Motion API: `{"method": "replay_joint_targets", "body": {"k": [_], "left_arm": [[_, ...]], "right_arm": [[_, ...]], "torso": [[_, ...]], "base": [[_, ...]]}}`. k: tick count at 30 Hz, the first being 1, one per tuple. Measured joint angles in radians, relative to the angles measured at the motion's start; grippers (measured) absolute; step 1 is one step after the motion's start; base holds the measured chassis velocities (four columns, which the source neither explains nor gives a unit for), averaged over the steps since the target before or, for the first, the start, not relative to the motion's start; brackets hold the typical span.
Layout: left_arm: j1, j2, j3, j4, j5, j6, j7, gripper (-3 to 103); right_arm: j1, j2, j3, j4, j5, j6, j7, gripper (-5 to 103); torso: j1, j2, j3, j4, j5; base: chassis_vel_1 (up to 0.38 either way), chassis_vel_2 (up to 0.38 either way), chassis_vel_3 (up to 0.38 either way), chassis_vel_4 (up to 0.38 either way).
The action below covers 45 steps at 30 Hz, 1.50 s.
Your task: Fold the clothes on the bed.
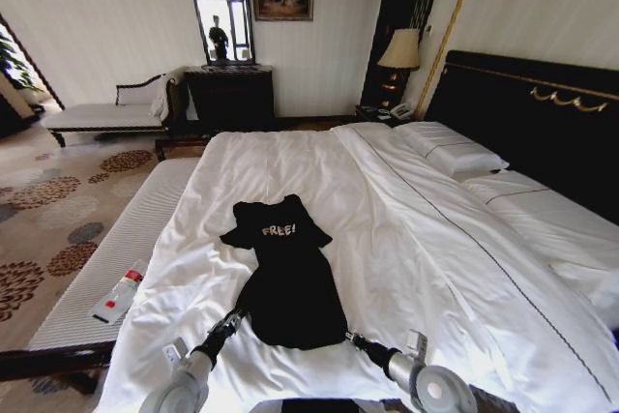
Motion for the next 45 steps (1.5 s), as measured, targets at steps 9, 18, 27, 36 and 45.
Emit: {"method": "replay_joint_targets", "body": {"k": [9, 18, 27, 36, 45], "left_arm": [[-0.004, 0.0, -0.017, 0.009, -0.034, 0.001, -0.008, 0], [0.048, 0.006, -0.052, -0.048, -0.056, 0.001, -0.023, 0], [0.31, -0.009, -0.184, -0.175, -0.007, -0.067, 0.0, 0], [0.468, -0.045, -0.169, -0.193, 0.088, -0.224, 0.021, 0], [0.416, -0.06, -0.16, -0.19, 0.07, -0.216, 0.017, 0]], "right_arm": [[0.001, 0.001, 0.0, 0.002, 0.0, 0.0, 0.001, 1], [-0.016, -0.007, 0.013, 0.038, -0.001, 0.0, 0.013, 1], [-0.094, -0.01, 0.03, 0.167, -0.106, 0.003, 0.064, 1], [-0.157, 0.015, 0.011, 0.219, -0.281, 0.092, 0.063, 1], [-0.17, 0.025, -0.014, 0.207, -0.404, 0.12, 0.053, 1]], "torso": [[0.0, 0.0, 0.0, -0.0001, -0.0001], [0.0, 0.0, 0.0, -0.0002, -0.0002], [0.0, 0.0, 0.0, 0.0, 0.0], [0.0, 0.0, 0.0, -0.0002, 0.0002], [0.0, 0.0, 0.0, 0.0, -0.0001]], "base": [[0.0, 0.0, 0.0, 0.0], [0.0, 0.0, 0.0, 0.0], [0.0, 0.0, 0.0, 0.0], [0.0, 0.0, 0.0, 0.0], [0.0, 0.0, 0.0, 0.0]]}}
